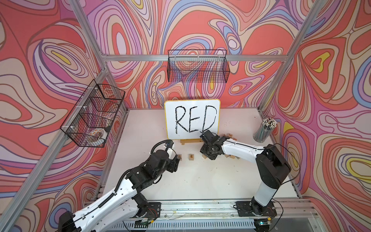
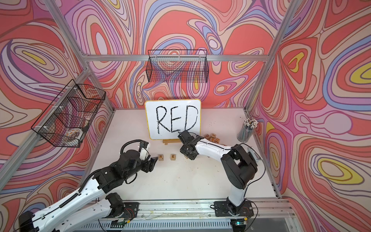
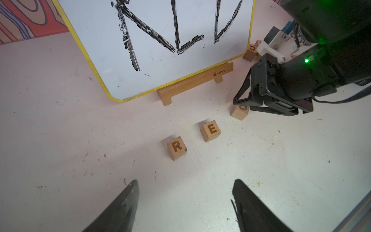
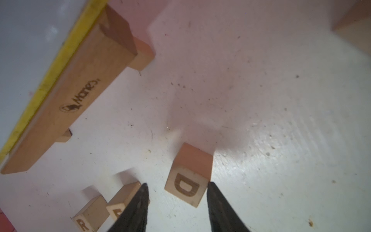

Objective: Assemble the uppercase word "red" with letter blocks
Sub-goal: Pick up the letter block from the center of the board.

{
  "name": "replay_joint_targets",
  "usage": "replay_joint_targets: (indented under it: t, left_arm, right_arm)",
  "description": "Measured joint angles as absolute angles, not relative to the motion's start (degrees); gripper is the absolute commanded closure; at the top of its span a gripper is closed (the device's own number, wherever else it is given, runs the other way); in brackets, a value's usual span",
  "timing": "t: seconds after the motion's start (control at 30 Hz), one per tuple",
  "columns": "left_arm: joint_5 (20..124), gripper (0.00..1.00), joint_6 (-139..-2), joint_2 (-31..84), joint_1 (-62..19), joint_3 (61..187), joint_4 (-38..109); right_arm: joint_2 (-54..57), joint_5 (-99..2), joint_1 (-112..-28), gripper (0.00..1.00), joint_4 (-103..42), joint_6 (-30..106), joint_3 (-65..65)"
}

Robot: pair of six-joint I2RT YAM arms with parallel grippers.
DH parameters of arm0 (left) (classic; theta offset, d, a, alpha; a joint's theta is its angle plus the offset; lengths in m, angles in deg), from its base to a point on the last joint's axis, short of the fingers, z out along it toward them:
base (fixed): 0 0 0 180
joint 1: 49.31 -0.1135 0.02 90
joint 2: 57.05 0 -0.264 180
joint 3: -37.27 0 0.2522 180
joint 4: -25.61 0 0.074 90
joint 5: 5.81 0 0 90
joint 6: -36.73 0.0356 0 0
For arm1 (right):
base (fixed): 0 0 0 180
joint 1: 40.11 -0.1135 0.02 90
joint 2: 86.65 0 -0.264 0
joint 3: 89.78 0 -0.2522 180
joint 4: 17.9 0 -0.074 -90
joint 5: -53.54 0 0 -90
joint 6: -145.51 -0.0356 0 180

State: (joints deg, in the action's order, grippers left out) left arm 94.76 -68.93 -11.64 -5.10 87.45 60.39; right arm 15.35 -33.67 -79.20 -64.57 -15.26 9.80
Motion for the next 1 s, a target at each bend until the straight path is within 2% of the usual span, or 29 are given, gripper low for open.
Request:
replay_joint_targets:
  t: [0.2, 0.53, 0.7, 1.0]
  left_arm:
    - [94.8, 0.24, -68.9, -11.6, -5.1, 87.5, 60.4]
    - [94.8, 0.24, -68.9, -11.6, -5.1, 87.5, 60.4]
    - [94.8, 0.24, -68.9, -11.6, -5.1, 87.5, 60.4]
    - [94.8, 0.24, -68.9, -11.1, -5.1, 87.5, 60.4]
  right_arm:
    - [17.0, -34.5, -79.2, 0.52, -64.3, -15.3, 9.8]
    - [17.6, -34.7, -79.2, 0.63, -63.8, -13.6, 9.9]
    - [18.1, -34.3, -79.2, 0.68, -65.1, -10.2, 8.6]
    - [19.2, -33.3, -79.3, 0.71, -70.7, -0.7, 4.8]
